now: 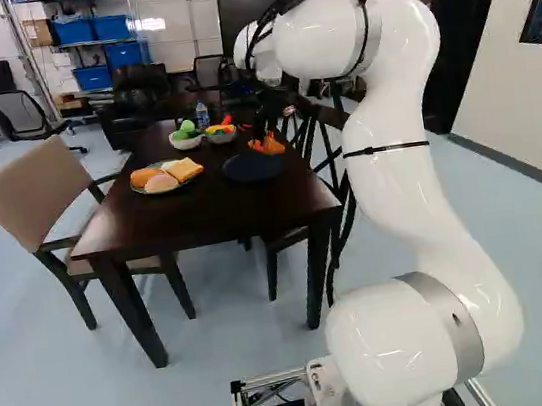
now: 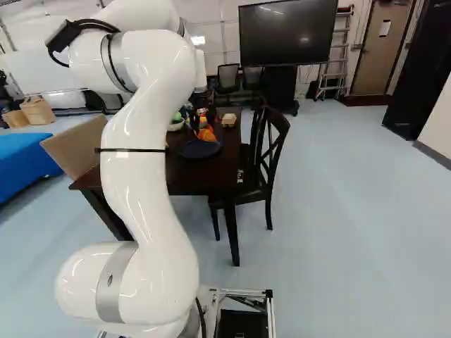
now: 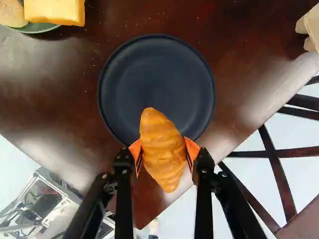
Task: Move the croissant to the empty plate
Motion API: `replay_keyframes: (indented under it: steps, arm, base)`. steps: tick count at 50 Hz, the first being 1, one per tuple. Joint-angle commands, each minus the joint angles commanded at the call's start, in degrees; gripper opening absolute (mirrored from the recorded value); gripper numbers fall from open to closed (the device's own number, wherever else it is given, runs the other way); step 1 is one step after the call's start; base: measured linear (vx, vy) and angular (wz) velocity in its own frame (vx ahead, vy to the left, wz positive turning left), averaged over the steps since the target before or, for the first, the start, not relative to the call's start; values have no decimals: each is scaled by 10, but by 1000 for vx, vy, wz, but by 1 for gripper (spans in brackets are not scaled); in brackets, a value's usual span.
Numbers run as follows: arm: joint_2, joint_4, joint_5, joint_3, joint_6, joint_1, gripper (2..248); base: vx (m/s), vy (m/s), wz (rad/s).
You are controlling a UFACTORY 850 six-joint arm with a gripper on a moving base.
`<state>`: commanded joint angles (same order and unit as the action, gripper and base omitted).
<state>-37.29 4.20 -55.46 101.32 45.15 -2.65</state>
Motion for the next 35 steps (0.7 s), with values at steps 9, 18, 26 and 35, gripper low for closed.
replay_keyframes:
  steps: [9, 18, 26, 35]
  arm:
    - [-13, 0, 7, 2, 0, 0, 126]
    - [-26, 0, 23, 5, 0, -2, 126]
    - [-37, 0, 35, 7, 0, -2, 126]
    - [-50, 0, 54, 11, 0, -2, 126]
  base:
    - [0, 0, 0]
    - [0, 0, 0]
    - [0, 0, 0]
    - [0, 0, 0]
